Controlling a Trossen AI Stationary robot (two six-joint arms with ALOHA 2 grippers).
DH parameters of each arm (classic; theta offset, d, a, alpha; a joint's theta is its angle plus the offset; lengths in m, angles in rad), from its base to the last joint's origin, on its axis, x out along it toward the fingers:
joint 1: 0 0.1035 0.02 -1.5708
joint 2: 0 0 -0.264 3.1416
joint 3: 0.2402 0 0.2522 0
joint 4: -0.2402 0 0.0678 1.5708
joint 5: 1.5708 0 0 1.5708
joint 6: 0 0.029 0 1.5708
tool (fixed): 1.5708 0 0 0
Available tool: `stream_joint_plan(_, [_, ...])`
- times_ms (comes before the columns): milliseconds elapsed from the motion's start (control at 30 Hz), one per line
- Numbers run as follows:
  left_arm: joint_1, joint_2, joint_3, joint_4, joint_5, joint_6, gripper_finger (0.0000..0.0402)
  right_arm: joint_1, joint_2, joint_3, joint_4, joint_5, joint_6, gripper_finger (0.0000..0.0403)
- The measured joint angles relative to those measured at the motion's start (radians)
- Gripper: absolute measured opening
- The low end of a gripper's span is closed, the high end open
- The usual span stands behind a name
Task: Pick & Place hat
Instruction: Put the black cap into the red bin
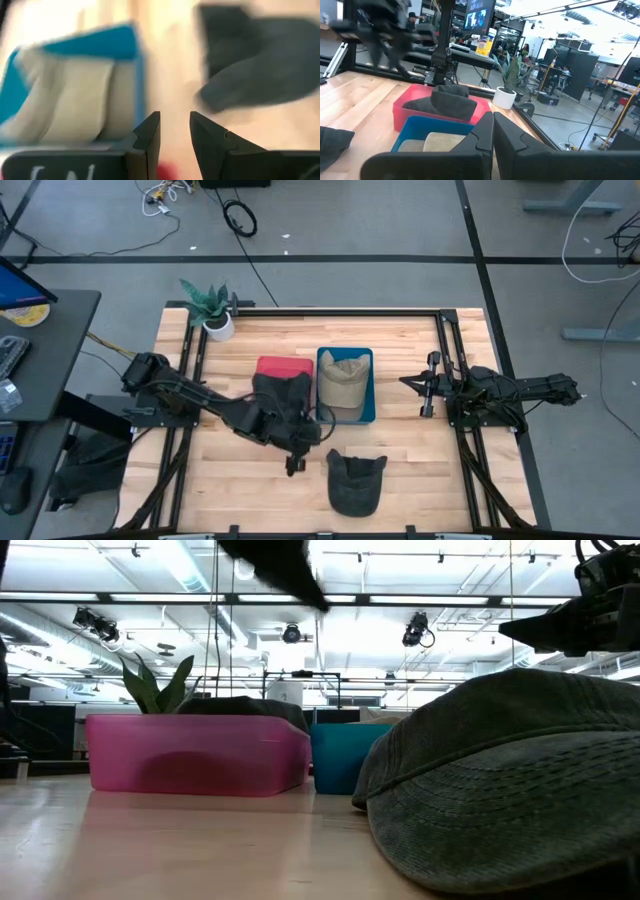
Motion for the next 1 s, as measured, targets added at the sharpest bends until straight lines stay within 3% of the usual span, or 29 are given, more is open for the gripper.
stream_joint_plan(367, [-0.044,0.033,0.0,0.179,0.044,0.064,0.011,0.0,0.0,0.0,0.001,0.0,0.0,0.0013])
stream_joint_plan(667, [-0.031,0.121,0.0,0.396,0.201,0.086,0.011,0.0,0.0,0.0,0.003,0.0,0.0,0.0013])
stream_joint_plan(1000, [-0.03,0.151,0.002,0.499,0.22,0.035,0.011,0.0,0.0,0.0,0.003,0.0,0.0,0.0013])
